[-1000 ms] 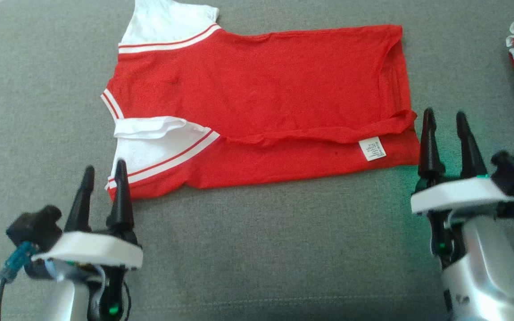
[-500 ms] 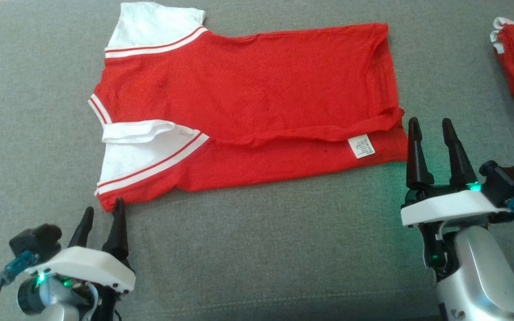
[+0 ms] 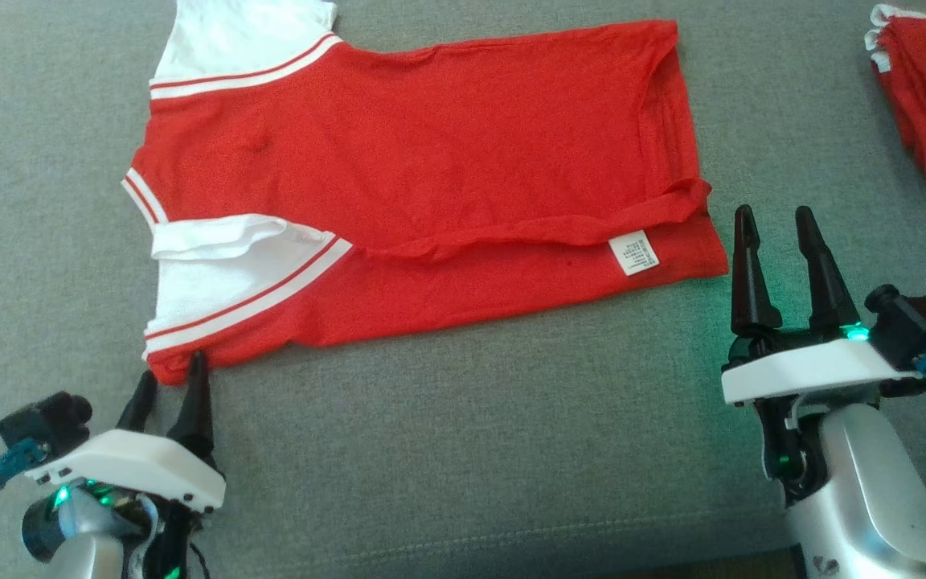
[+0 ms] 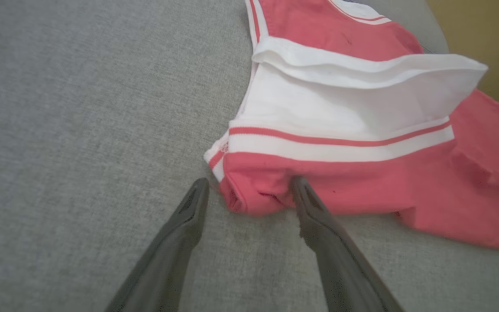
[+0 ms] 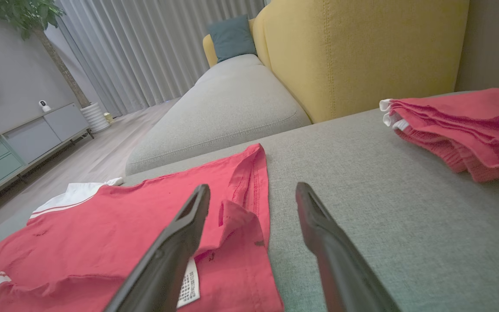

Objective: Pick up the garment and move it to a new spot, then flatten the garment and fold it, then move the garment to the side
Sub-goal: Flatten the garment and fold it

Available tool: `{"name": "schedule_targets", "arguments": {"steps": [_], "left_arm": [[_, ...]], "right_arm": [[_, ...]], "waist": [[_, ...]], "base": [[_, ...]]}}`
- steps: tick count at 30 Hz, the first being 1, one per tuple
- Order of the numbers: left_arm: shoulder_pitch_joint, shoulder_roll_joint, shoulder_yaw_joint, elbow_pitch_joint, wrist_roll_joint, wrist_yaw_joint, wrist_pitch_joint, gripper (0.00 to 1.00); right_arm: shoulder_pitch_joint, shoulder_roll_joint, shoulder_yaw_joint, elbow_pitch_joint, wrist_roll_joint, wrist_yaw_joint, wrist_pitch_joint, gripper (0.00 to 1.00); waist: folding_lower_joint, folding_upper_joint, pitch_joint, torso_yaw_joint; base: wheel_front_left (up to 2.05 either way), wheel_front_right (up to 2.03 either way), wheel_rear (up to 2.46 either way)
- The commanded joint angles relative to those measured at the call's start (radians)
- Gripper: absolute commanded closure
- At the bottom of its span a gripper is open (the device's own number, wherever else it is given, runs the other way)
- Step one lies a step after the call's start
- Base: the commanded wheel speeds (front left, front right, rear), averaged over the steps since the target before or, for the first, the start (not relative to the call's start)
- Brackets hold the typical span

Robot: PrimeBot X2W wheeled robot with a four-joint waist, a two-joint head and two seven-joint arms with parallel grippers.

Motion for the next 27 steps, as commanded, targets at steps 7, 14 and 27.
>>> {"name": "schedule_targets", "arguments": {"steps": [7, 14, 27], "left_arm": [[-0.042, 0.032, 0.031, 0.027, -0.016, -0.007, 0.027, 0.64], [-0.049, 0.031, 0.019, -0.006, -0.008, -0.019, -0.006, 1.0], [-0.034, 0.011, -0.012, -0.14, 0.004, -0.008, -0.036, 1.0]], "right_arm": [[-0.007, -0.002, 0.027, -0.028, 0.011, 0.007, 0.0, 0.0], [-0.001, -0.002, 0.018, 0.025, -0.012, 0.007, 0.079, 0.0], [-0.05, -0.002, -0.027, 0.158, -0.071, 0.007, 0.221, 0.0]], "waist": [[0.0, -0.0001, 0.007, -0.011], [0.0, -0.0001, -0.002, 0.005], [0.0, -0.0001, -0.017, 0.068]], "base": [[0.0, 0.0, 0.0], [0.0, 0.0, 0.0], [0.0, 0.0, 0.0]]}}
